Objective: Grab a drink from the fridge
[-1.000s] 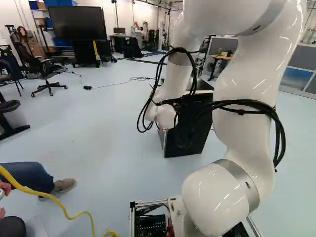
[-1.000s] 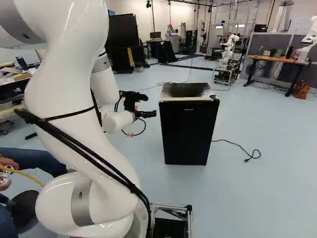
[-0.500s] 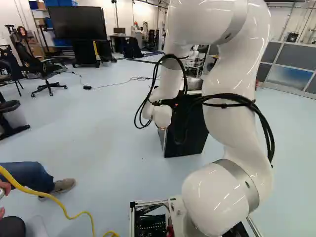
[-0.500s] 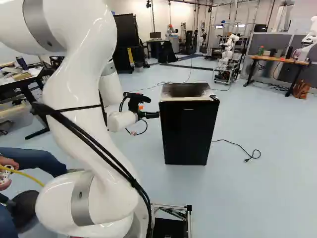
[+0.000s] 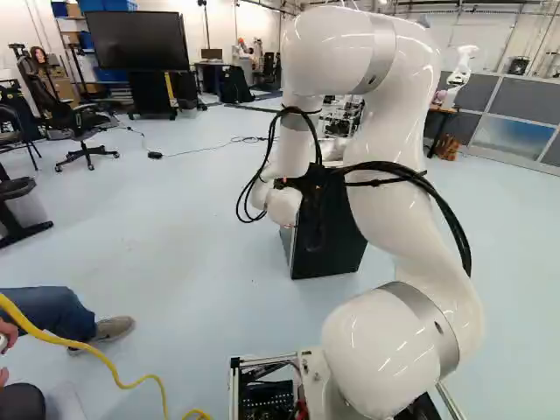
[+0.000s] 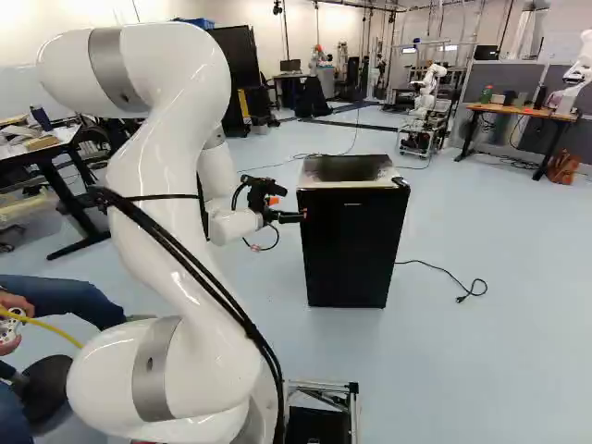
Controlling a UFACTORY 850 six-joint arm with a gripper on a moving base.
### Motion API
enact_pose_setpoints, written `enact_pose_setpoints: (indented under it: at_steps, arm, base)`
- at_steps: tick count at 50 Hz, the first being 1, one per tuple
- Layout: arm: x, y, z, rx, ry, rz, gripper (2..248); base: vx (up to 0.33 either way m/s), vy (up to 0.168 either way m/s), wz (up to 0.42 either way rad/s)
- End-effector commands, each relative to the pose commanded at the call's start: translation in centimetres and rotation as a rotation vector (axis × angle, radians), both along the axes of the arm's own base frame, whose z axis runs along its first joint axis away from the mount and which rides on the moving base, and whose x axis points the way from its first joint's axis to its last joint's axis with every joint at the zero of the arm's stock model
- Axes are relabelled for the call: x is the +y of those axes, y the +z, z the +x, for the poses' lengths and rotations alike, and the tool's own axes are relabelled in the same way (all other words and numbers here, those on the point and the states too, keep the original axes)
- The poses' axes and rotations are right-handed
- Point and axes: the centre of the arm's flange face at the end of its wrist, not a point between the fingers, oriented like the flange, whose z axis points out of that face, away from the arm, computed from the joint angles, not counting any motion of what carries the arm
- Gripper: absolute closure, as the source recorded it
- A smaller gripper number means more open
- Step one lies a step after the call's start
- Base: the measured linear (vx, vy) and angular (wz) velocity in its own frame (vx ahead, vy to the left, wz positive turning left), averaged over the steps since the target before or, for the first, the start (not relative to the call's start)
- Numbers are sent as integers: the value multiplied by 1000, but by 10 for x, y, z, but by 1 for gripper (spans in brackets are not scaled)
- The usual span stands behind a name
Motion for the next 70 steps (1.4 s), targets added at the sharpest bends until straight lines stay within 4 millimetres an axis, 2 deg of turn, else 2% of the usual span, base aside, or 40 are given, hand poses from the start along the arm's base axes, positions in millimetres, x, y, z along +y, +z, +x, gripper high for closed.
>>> enact_pose_setpoints:
  at_steps: [32, 70]
  arm:
    - [-7, -1, 31, -87, -159, -7, 3]
    - [2, -3, 41, -129, -278, -2, 3]
  base:
    - [0, 0, 0]
    - [0, 0, 0]
